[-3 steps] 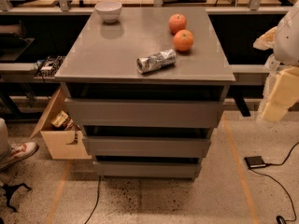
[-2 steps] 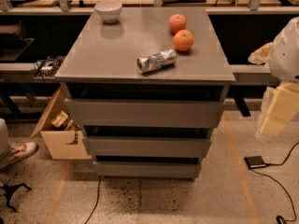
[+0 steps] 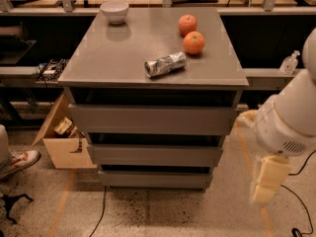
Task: Open middle drawer
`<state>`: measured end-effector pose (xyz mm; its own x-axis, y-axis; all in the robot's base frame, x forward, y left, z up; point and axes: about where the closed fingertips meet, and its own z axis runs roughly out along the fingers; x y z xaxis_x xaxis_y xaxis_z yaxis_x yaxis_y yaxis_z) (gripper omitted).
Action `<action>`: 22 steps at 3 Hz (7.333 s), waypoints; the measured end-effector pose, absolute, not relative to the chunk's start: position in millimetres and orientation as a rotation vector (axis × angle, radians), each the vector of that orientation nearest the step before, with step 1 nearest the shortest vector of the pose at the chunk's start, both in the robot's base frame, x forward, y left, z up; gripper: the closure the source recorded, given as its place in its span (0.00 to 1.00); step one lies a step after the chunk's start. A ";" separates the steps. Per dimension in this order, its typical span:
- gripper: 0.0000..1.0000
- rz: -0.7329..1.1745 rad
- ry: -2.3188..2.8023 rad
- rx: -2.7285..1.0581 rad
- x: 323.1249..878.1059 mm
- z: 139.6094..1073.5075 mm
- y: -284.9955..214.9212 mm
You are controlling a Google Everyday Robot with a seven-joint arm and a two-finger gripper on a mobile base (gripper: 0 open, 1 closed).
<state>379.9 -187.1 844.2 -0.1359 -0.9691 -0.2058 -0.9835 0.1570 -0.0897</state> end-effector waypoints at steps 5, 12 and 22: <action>0.00 0.216 2.239 -1.988 378.0 669.3 -141.0; 0.00 0.099 2.119 -1.912 545.8 478.3 -64.6; 1.00 0.059 2.113 -1.763 633.9 418.2 -43.1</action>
Offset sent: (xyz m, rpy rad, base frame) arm -0.0195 0.0121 -0.0814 -0.0082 0.0963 -0.0247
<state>633.9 -43.1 418.2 -0.1355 -0.9384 -0.3180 -0.9547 0.2095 -0.2114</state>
